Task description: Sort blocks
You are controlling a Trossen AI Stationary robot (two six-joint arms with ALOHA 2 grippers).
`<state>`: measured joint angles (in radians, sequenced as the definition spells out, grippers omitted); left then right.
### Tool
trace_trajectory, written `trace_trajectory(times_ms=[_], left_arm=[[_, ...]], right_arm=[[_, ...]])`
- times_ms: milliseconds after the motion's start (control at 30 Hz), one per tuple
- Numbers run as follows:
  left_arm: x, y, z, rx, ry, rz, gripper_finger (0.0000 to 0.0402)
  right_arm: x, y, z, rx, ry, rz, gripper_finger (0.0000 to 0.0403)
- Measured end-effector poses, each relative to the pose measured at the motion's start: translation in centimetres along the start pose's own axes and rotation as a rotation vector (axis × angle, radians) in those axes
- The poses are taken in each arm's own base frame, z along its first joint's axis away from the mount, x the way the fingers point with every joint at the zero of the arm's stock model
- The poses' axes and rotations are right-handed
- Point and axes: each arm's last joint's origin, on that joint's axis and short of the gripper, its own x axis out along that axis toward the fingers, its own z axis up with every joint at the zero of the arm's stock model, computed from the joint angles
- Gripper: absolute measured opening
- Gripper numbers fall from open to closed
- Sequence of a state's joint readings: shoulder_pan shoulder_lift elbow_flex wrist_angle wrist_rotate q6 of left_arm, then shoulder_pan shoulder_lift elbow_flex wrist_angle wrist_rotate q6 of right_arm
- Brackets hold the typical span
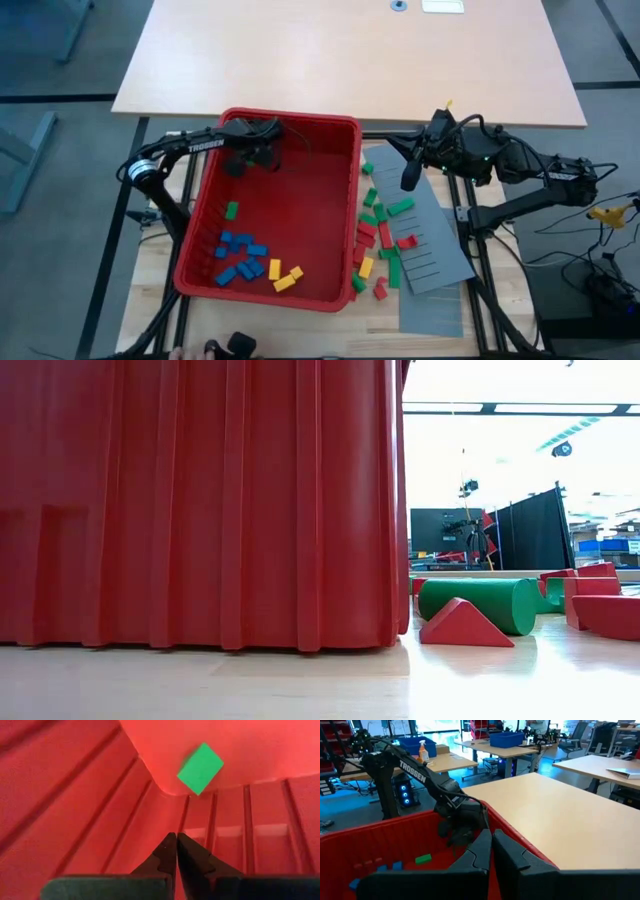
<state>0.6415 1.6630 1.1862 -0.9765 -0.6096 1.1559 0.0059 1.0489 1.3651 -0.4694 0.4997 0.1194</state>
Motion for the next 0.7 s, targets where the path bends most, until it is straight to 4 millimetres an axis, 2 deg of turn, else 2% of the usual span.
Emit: trace_trajectory(times_ms=[167, 700], left_arm=[[1.0, -0.4, -0.2, 0.027, -0.057, -0.058, 0.0000], [4.8, -1.0, 2.0, 0.072, -0.056, -0.181, 0.0000]], right_arm=[[0.0, 0.0, 0.0, 0.002, -0.001, 0.000, 0.0000], [0.0, 0.0, 0.0, 0.031, -0.002, 0.002, 0.0000]])
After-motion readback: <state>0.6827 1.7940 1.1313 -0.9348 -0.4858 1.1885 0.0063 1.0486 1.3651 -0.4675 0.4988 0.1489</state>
